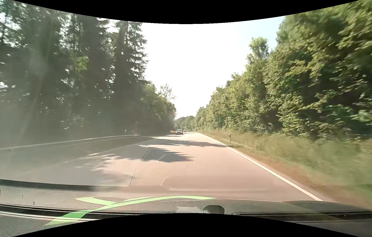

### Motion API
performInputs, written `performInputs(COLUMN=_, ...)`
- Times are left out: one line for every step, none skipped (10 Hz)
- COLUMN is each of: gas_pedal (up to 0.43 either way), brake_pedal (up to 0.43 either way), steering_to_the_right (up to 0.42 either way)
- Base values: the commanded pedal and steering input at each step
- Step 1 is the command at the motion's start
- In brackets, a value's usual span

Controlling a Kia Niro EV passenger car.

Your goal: Follow the waypoints while adhering to traffic rules and regulations

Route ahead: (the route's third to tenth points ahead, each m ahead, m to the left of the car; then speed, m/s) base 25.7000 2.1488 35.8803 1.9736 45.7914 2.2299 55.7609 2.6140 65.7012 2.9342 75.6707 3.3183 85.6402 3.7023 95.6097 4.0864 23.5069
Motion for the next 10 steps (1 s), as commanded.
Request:
performInputs(gas_pedal=0.287, brake_pedal=0.0, steering_to_the_right=0.0)
performInputs(gas_pedal=0.287, brake_pedal=0.0, steering_to_the_right=0.0)
performInputs(gas_pedal=0.287, brake_pedal=0.0, steering_to_the_right=-0.001)
performInputs(gas_pedal=0.287, brake_pedal=0.0, steering_to_the_right=-0.001)
performInputs(gas_pedal=0.268, brake_pedal=0.0, steering_to_the_right=-0.001)
performInputs(gas_pedal=0.248, brake_pedal=0.0, steering_to_the_right=-0.002)
performInputs(gas_pedal=0.248, brake_pedal=0.0, steering_to_the_right=-0.003)
performInputs(gas_pedal=0.248, brake_pedal=0.0, steering_to_the_right=-0.003)
performInputs(gas_pedal=0.24, brake_pedal=0.0, steering_to_the_right=-0.003)
performInputs(gas_pedal=0.24, brake_pedal=0.0, steering_to_the_right=-0.004)
